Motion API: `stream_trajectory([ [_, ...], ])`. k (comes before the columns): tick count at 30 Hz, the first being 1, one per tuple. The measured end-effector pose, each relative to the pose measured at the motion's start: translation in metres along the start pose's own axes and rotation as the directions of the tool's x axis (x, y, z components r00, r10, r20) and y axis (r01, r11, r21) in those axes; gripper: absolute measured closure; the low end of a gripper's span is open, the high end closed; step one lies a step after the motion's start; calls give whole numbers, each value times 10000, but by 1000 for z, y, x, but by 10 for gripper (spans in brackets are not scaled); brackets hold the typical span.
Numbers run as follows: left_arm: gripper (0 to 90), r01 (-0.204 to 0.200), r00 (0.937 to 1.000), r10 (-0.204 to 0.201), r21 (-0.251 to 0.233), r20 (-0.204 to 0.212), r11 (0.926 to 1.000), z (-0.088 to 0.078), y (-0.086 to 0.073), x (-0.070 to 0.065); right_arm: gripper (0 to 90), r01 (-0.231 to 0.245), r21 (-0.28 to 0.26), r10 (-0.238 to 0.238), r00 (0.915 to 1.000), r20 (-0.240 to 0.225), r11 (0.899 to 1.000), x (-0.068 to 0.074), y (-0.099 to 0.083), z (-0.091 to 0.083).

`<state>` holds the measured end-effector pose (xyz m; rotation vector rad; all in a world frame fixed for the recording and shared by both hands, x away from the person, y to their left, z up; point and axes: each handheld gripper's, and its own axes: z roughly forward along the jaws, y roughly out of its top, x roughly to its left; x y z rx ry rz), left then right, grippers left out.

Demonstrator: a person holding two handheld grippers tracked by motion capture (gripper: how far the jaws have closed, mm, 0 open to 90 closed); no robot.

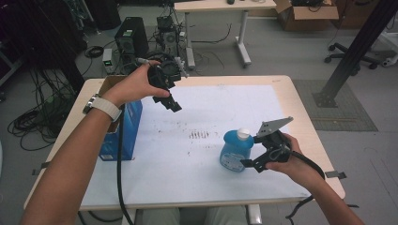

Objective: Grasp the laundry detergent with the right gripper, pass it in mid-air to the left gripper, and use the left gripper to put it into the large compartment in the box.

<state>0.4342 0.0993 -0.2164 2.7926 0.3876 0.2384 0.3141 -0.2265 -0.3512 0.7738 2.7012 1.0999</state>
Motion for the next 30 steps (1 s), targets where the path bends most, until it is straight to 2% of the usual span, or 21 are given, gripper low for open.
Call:
stream_trajectory([
  [30,87,46,10000,-46,60,11,10000,4,-1,0,75,31,-1150,-37,10000,-46,9934,2,-3,21],
])
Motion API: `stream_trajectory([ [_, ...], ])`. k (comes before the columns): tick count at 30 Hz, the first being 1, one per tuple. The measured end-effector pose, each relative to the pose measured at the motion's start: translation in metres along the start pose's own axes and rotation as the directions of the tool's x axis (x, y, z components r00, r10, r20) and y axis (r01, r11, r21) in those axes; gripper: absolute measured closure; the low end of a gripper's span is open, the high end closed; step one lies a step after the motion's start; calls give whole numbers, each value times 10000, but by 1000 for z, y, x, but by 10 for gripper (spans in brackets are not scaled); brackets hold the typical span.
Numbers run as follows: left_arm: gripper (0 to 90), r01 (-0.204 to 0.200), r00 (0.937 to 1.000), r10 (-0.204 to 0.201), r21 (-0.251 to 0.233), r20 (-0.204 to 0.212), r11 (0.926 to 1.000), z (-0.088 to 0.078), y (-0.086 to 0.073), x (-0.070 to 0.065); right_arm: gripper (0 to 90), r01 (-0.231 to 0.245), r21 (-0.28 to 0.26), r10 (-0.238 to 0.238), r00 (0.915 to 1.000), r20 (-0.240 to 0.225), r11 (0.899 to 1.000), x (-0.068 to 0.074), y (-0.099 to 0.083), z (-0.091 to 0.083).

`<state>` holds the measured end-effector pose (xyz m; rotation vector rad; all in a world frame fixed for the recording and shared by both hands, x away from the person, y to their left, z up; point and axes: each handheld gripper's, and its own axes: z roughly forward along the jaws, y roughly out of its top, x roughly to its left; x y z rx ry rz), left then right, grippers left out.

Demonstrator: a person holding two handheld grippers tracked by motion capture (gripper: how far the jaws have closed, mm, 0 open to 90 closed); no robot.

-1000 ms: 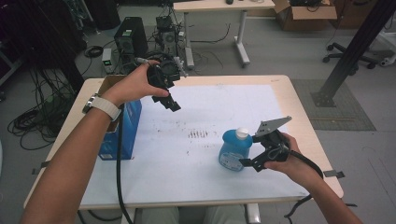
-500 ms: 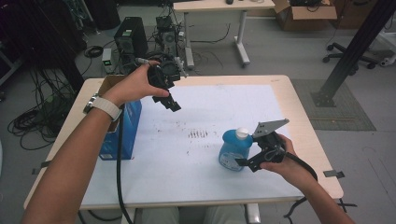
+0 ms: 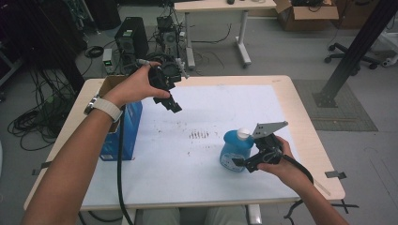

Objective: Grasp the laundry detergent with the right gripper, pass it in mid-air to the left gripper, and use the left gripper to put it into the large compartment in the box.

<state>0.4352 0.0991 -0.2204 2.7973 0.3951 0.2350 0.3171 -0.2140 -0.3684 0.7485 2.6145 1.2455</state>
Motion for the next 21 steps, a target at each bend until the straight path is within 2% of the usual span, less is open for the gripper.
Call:
stream_trajectory([
  [9,87,54,10000,-54,-47,-12,10000,0,-2,1,103,22,-141,-23,10000,-44,9999,-1,-2,3],
  [21,87,40,10000,-40,-15,30,10000,1,-2,1,206,38,-343,-42,9999,-120,9994,-2,-4,4],
])
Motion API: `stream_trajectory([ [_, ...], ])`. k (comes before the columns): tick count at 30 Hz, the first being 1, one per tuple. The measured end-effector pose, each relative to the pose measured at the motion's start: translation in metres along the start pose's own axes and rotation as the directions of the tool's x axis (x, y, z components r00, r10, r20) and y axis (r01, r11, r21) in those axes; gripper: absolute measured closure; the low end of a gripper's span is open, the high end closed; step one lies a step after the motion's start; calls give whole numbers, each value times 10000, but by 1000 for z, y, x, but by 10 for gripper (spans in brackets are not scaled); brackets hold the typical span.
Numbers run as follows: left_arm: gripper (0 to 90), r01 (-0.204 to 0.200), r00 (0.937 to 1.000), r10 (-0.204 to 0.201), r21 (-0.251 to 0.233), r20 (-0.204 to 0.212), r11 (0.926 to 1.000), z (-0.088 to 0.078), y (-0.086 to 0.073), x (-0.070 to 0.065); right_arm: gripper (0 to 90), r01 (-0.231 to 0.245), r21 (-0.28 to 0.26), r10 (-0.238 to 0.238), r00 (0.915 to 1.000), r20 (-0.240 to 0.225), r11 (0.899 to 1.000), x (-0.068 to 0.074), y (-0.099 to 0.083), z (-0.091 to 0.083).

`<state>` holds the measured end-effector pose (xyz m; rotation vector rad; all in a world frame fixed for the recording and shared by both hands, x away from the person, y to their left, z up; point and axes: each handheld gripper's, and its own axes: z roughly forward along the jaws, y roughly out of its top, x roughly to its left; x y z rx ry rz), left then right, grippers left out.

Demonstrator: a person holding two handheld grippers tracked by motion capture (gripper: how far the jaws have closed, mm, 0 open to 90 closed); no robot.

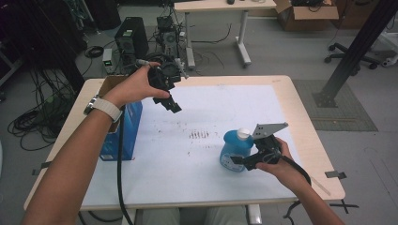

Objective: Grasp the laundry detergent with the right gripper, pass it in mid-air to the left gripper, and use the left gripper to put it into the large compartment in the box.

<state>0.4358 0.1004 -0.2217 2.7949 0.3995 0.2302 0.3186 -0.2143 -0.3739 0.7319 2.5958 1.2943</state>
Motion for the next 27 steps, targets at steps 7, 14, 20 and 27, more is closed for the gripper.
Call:
stream_trajectory([
  [7,87,-27,10000,27,2,7,10000,0,1,0,241,51,11,-51,10000,-32,10000,0,-1,1],
  [14,87,-4,10000,4,39,7,10000,0,0,-1,289,93,-11,-93,10000,-14,10000,0,-1,1],
  [20,87,19,10000,-19,31,-11,10000,0,-1,-1,318,123,-39,-123,9999,21,9999,0,-1,2],
  [27,87,15,10000,-15,46,-2,10000,0,-1,-1,362,185,-71,-184,9998,33,9998,1,-1,2],
])
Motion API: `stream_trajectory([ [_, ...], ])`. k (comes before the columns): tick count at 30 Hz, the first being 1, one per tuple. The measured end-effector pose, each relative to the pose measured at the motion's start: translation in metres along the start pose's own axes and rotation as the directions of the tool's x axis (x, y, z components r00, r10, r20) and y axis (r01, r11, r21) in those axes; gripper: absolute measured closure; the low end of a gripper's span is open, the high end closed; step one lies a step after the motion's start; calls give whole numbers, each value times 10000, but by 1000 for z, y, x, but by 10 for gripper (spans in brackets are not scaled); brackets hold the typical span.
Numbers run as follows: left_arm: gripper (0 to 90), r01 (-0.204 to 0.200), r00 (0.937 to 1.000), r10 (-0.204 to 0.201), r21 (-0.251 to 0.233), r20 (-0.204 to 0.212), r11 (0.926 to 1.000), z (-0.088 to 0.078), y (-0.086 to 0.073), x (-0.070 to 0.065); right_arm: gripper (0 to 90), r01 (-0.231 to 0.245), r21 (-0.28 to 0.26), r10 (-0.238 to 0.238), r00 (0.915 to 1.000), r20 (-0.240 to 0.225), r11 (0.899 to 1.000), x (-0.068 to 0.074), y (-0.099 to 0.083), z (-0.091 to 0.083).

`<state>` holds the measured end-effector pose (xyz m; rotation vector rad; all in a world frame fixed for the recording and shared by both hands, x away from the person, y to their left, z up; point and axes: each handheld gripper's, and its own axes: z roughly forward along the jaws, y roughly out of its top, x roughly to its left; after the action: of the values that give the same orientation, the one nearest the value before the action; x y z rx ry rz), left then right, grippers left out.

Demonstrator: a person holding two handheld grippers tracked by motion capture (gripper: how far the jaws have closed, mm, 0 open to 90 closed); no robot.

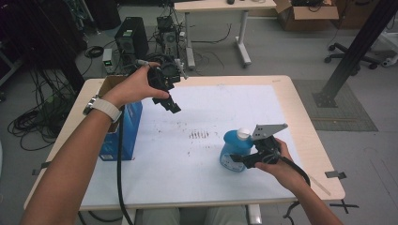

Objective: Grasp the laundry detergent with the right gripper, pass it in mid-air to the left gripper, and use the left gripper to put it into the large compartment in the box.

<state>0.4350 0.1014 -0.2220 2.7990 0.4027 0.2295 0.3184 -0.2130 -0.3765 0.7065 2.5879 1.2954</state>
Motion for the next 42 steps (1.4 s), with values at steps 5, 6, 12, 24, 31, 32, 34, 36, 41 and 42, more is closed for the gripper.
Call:
stream_trajectory([
  [5,87,-2,10000,2,19,6,10000,1,0,0,397,58,6,-58,10000,57,10000,0,0,0],
  [6,87,6,10000,-6,19,3,10000,1,0,0,404,86,0,-86,9999,66,10000,0,0,0],
  [12,87,1,10000,-1,18,6,10000,2,-1,0,426,257,-46,-256,9994,213,9997,1,0,-1],
  [24,87,-71,10000,71,-25,-43,10000,-2,-2,-5,438,466,35,-466,9988,171,9989,1,4,-3],
  [31,87,-157,9999,156,-91,-72,9998,-7,-3,-10,439,558,71,-558,9984,10,9984,2,13,-12],
  [32,87,-172,9998,171,-77,-74,9998,-8,-3,-11,439,593,49,-593,9982,-35,9982,2,15,-14],
  [34,87,-220,9997,219,-121,-67,9997,-9,-3,-14,439,581,44,-580,9982,-132,9983,2,18,-17],
  [36,84,-251,9997,251,-186,-4,9995,-10,-3,-15,439,598,40,-597,9980,-188,9982,2,20,-19],
  [41,80,-323,9993,329,-294,188,9990,-13,0,-20,439,731,99,-726,9963,-470,9973,1,33,-29],
  [42,79,-355,9991,363,-319,236,9989,-14,0,-21,439,765,122,-758,9956,-543,9970,1,35,-31],
])
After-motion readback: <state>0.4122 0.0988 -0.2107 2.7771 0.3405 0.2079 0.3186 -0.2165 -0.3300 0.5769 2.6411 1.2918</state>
